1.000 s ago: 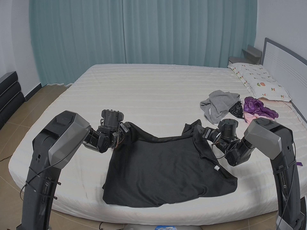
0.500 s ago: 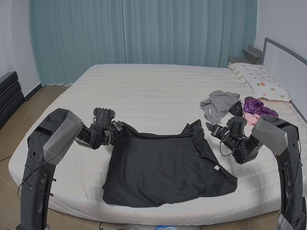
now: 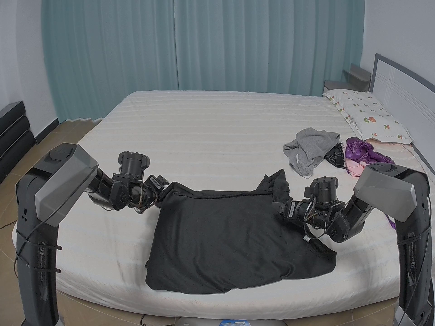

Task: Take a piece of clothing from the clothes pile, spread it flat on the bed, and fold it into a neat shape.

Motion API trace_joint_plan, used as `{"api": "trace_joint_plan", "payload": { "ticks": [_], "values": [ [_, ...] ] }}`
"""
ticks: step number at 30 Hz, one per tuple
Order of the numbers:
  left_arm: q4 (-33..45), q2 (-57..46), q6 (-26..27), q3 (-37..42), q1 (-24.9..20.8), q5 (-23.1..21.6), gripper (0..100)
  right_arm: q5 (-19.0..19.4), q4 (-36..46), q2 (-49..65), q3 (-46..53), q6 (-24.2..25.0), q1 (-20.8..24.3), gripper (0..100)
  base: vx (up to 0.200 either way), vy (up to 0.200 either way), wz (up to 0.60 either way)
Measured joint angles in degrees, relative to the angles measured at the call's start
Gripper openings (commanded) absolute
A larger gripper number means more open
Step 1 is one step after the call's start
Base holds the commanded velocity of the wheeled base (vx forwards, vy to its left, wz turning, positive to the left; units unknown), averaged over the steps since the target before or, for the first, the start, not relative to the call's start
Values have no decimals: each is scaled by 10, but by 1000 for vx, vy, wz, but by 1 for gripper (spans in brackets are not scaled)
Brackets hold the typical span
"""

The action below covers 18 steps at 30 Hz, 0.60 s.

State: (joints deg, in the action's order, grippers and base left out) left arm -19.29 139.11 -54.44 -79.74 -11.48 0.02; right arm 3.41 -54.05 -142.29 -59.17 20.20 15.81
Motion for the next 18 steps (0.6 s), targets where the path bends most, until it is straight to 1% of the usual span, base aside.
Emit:
{"api": "trace_joint_plan", "payload": {
  "ticks": [3, 5, 8, 14, 15, 18],
  "values": [
    [-2, -16, -44, 26, 0, -2, 100, 0, 44, -3, -17, -8, 7, 100, 0, 0, 0],
    [-3, -25, -63, 46, -1, -1, 100, -1, 72, -6, -35, -15, 10, 100, 0, 0, 0],
    [-12, -38, -78, 77, -8, 1, 100, -4, 112, -11, -63, -25, 13, 100, 0, 0, 0],
    [-73, -64, -97, 129, -14, 0, 100, -11, 166, -20, -102, -37, 14, 100, 0, 0, 0],
    [-78, -69, -103, 135, -14, -1, 100, -12, 175, -21, -106, -38, 15, 0, 0, 0, 0],
    [-85, -79, -115, 151, -13, -3, 100, -17, 201, -23, -118, -39, 15, 0, 0, 0, 0]
  ]
}}
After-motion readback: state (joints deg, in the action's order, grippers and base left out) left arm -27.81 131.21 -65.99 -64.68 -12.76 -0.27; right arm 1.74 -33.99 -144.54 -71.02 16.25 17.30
